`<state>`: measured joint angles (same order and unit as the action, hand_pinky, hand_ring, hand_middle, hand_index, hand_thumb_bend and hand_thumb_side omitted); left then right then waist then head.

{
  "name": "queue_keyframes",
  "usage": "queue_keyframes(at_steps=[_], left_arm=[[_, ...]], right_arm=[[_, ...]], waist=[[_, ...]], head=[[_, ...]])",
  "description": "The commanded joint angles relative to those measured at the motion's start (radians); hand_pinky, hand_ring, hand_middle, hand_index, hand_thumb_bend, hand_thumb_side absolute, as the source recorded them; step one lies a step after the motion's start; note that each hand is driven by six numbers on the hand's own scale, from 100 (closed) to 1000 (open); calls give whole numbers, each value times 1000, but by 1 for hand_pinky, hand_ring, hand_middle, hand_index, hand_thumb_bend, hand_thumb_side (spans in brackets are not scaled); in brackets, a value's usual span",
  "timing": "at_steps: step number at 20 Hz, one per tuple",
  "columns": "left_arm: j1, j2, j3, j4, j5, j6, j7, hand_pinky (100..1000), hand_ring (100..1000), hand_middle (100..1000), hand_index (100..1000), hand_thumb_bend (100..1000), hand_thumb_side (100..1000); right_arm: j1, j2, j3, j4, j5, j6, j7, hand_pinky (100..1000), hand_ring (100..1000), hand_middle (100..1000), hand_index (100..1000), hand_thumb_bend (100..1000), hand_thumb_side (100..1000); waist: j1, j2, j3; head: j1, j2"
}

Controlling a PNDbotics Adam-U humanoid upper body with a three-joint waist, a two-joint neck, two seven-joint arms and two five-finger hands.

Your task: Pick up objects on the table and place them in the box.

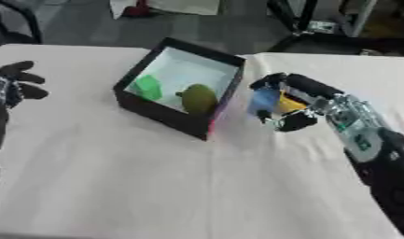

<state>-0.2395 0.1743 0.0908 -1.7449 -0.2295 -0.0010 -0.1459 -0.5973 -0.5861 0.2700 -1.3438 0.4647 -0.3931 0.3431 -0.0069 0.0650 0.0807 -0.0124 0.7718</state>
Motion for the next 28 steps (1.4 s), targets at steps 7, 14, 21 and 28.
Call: queue_keyframes(at_steps=[7, 14, 21, 28], left_arm=[[-37, -3, -11, -26, 2, -3, -7, 688, 587, 621, 858, 100, 994], [-75, -40, -38, -30, 12, -11, -32, 688, 588, 621, 857, 100, 989], [-121, -77, -59, -36, 23, -16, -53, 687, 588, 621, 857, 100, 985], [-123, -81, -65, -38, 25, -16, -61, 687, 587, 621, 857, 100, 987]], right_arm=[[-124, -69, -22, -21, -108, 44, 12, 765, 520, 411, 871, 100, 203], [-221, -5, -13, 113, -77, 1, 58, 773, 550, 442, 879, 100, 201], [-263, 62, -43, 283, 34, -39, 23, 796, 785, 714, 916, 100, 198], [-283, 86, -49, 305, 264, -14, -93, 897, 956, 950, 972, 100, 205]], waist=[[16, 14, 37], [33, 32, 115], [39, 55, 191], [31, 60, 202]], head=[[-26, -2], [-131, -2], [-243, -2], [-267, -2]])
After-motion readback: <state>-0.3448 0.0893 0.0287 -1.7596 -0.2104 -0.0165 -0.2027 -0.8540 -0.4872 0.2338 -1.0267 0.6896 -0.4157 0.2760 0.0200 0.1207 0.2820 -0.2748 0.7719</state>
